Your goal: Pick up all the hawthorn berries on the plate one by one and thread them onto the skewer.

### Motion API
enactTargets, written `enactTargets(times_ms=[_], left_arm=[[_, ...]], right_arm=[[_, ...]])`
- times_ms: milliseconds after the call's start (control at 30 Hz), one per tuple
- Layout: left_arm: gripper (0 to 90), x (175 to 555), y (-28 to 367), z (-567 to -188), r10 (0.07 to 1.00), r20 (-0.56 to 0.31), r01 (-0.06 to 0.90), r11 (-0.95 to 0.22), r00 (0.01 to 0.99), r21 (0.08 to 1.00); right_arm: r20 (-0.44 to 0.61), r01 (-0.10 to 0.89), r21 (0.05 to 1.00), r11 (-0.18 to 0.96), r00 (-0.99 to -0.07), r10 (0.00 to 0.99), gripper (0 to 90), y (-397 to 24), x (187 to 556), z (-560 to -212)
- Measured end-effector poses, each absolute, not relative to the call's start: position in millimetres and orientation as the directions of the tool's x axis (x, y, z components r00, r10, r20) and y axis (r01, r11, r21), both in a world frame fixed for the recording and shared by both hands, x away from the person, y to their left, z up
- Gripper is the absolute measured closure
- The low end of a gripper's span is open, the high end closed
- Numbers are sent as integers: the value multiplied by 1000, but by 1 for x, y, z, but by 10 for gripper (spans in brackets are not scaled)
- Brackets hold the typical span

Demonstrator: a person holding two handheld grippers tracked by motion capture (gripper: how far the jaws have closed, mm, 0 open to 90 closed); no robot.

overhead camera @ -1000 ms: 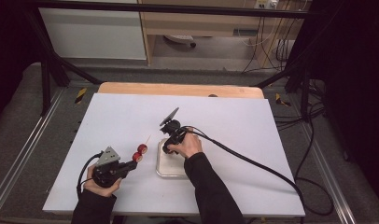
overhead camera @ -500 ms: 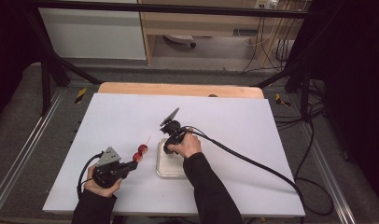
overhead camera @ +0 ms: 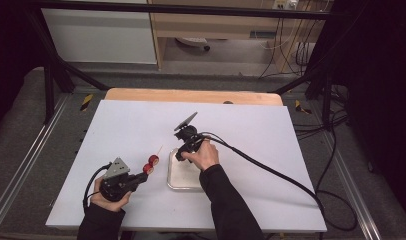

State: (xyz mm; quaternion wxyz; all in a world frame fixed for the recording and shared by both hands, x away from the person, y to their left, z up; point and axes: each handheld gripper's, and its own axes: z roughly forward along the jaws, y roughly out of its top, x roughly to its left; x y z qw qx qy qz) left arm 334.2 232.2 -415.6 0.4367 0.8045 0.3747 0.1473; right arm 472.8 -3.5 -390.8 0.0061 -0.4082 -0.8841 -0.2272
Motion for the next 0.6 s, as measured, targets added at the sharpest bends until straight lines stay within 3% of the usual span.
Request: enactTargets(times_ms=[233, 600], left_arm=[[882, 332, 230, -414, 727, -80, 463, -345, 682, 817], [883, 329, 222, -413, 717, -69, 452, -358, 693, 817]], right_arm=[[216, 709, 455, 540, -675, 705, 616, -14, 461, -376], [367, 703, 627, 336, -647, 669, 616, -49, 434, -375]])
